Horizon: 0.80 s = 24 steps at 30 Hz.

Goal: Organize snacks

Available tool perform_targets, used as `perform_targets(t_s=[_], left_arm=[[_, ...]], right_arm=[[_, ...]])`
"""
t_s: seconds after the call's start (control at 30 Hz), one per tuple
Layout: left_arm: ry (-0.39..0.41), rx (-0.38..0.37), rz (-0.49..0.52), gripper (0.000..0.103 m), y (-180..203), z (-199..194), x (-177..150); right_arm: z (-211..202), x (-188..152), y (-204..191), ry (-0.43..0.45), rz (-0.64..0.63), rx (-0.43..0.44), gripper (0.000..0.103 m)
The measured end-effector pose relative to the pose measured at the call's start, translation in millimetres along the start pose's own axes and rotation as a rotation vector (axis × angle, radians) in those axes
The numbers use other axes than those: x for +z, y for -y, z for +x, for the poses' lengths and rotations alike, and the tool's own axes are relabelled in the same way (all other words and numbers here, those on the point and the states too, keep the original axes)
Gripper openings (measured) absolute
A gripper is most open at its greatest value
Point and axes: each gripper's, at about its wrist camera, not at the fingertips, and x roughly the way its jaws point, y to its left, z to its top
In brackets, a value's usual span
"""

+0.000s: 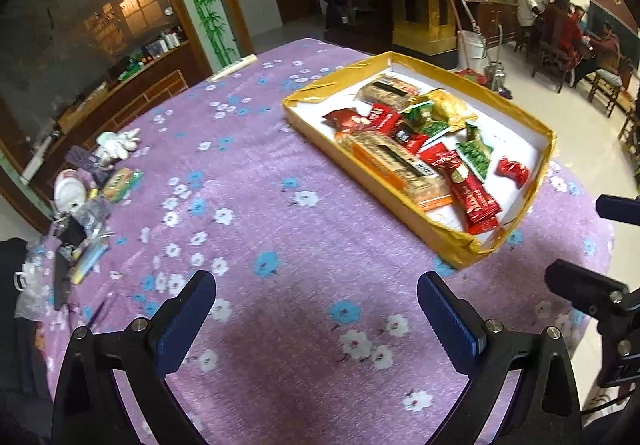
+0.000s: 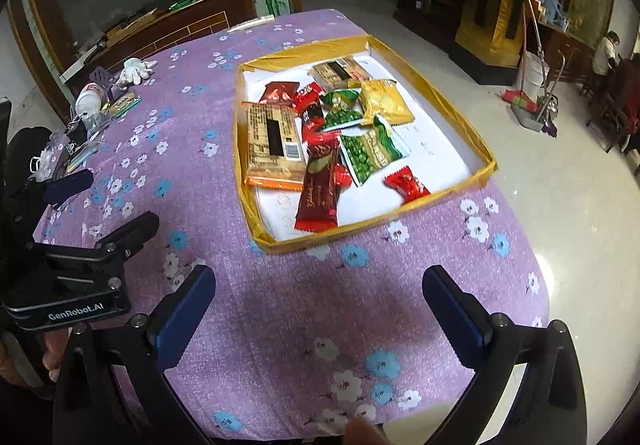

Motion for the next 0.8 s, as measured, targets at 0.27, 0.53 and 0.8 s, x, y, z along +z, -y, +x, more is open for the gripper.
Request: perform_targets(t_s=[0.27, 0.53, 0.8], left_arm=[[-0.016, 0.027, 0.006, 0.102, -5, -3, -8], [-0.03, 0.02, 0.021, 0.102, -5, -5, -18], [-0.026, 0.013, 0.044, 0.102, -2, -9, -21]], right_arm=[[2, -4, -9, -0.005, -0.006, 0.015, 0.103], [1, -15, -12, -0.011, 0.02, 0.003, 0.103], [-2, -21, -12, -0.012, 0.039, -0.013, 0.103]])
